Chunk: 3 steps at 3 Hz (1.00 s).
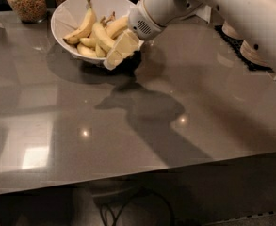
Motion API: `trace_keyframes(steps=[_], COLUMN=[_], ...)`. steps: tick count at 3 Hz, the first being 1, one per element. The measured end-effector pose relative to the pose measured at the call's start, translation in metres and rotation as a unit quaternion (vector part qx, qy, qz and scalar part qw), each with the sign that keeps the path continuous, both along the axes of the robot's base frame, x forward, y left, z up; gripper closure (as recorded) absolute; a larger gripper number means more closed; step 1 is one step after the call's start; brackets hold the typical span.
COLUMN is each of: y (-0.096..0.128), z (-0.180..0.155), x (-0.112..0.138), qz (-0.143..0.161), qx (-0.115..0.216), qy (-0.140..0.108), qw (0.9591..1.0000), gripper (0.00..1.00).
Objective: Pick banana from white bowl
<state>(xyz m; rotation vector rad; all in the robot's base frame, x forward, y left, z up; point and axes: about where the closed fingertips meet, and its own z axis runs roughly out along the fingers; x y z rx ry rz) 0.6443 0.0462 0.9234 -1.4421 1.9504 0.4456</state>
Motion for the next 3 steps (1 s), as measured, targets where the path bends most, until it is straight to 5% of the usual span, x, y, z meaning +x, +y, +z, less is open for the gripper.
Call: trace_keyframes(steps=[3], y=[0.059], z=[-0.004], x=[0.051], qz=[-0.005], qx=[0.064], qy=[0.014], qw=[0.9978], gripper=[0.15])
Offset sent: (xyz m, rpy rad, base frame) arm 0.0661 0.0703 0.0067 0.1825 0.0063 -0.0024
